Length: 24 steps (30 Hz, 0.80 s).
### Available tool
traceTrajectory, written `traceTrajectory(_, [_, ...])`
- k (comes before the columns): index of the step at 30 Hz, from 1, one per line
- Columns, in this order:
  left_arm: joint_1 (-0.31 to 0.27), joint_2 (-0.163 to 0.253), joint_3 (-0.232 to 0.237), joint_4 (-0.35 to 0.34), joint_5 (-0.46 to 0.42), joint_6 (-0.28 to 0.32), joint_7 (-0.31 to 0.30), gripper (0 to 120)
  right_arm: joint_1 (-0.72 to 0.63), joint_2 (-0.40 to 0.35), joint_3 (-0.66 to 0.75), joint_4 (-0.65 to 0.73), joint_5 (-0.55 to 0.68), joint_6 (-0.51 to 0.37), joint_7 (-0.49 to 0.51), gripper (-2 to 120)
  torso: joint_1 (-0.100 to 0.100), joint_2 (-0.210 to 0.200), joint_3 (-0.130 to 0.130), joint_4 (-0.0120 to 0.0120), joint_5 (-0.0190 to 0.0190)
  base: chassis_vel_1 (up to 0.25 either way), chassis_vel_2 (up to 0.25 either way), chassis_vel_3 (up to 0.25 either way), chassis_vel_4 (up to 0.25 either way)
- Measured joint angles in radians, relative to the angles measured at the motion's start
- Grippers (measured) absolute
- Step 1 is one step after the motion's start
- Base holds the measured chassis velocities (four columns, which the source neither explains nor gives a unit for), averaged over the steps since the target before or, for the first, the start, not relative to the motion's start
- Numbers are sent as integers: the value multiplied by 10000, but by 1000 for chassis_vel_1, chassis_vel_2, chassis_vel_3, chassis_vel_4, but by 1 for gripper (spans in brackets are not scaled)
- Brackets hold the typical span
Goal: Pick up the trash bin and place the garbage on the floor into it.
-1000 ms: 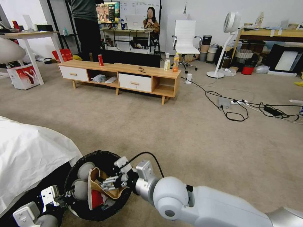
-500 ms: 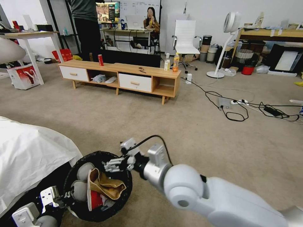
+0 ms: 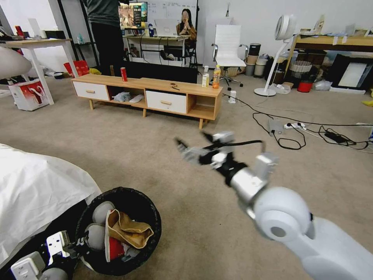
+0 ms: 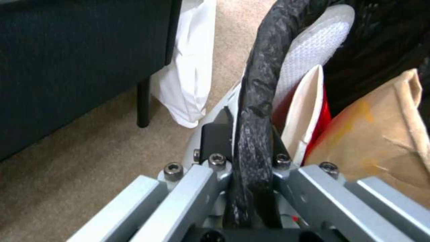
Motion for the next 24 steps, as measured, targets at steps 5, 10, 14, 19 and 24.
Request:
traceTrajectory(5, [271, -84, -136, -154, 125, 0, 134, 3, -886, 175, 1495, 106, -534, 611, -199, 100, 0, 0, 0, 9, 0, 0, 0, 0, 0])
traceTrajectory(10, [418, -164, -238, -283, 381, 0, 230, 3, -1975, 320, 2712, 296, -1598, 1090, -468, 100, 0, 0, 0, 11, -1, 0, 0, 0, 0])
traceTrajectory(14, [473, -175, -227, -325, 441, 0, 257, 3, -3682, 464, 4131, 387, -3468, 1666, -1018, 100, 0, 0, -1, 3, -1, 0, 0, 0, 0])
traceTrajectory(19, [471, -211, -93, -323, 536, 0, 262, 3, -5357, 788, 4909, 372, -5340, 2290, -1326, 100, 0, 1, -1, 3, -2, 0, 0, 0, 0])
traceTrajectory(24, [433, -259, 50, -278, 647, -1, 281, 3, -6726, 1238, 5125, 506, -6475, 2404, -1236, 100, 0, 2, -1, 6, -4, 0, 0, 0, 0])
